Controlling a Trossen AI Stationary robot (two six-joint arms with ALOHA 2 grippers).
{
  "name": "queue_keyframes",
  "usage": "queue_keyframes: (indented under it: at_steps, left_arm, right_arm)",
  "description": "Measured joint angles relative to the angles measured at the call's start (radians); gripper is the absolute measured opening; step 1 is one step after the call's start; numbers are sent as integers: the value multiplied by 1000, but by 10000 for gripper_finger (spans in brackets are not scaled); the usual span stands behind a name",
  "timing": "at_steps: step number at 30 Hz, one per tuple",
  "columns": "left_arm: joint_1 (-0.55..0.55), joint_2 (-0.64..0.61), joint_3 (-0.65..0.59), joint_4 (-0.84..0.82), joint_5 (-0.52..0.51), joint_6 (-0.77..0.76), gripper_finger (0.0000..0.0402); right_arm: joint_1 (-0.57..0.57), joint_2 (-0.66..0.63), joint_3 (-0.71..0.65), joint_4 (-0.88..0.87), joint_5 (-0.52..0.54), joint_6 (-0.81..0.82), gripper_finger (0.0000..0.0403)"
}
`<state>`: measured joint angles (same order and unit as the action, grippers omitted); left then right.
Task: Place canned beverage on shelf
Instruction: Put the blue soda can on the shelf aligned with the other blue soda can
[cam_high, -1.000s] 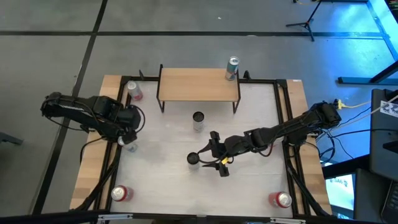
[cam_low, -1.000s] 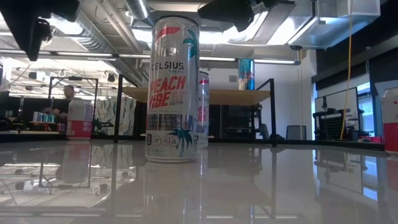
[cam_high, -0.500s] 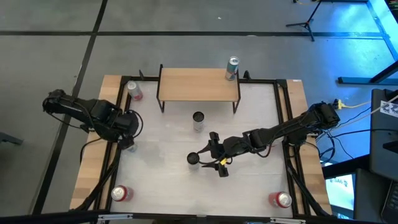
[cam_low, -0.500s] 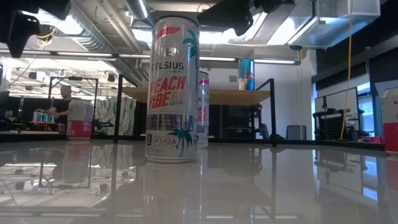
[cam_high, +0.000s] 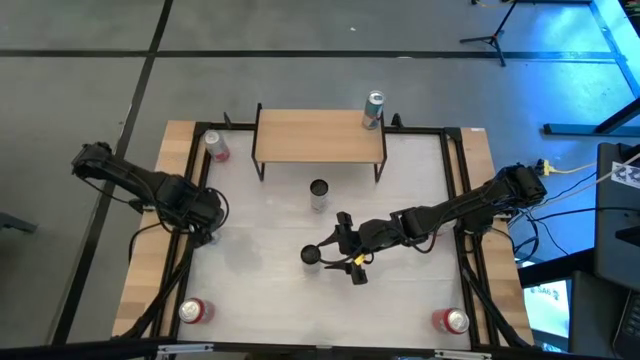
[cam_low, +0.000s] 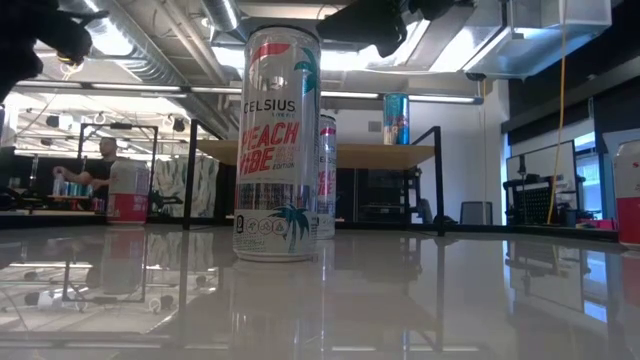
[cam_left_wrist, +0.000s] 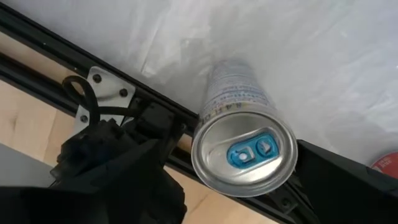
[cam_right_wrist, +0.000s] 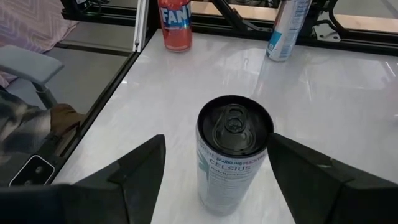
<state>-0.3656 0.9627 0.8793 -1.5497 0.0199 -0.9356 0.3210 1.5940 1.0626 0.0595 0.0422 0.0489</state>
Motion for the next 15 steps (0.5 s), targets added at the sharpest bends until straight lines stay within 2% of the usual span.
queue_keyframes:
  at_steps: [9, 12, 15]
  left_arm:
    - [0, 0, -76, 81, 22, -1, 348]
    - [0, 0, -88, 110, 54, -9, 326]
    - [0, 0, -89, 128, 71, -24, 287]
  right_arm:
    - [0, 0, 0, 1, 0, -1, 277]
    - [0, 0, 0, 1, 0, -1, 277]
    - [0, 0, 0, 1, 23, -2, 277]
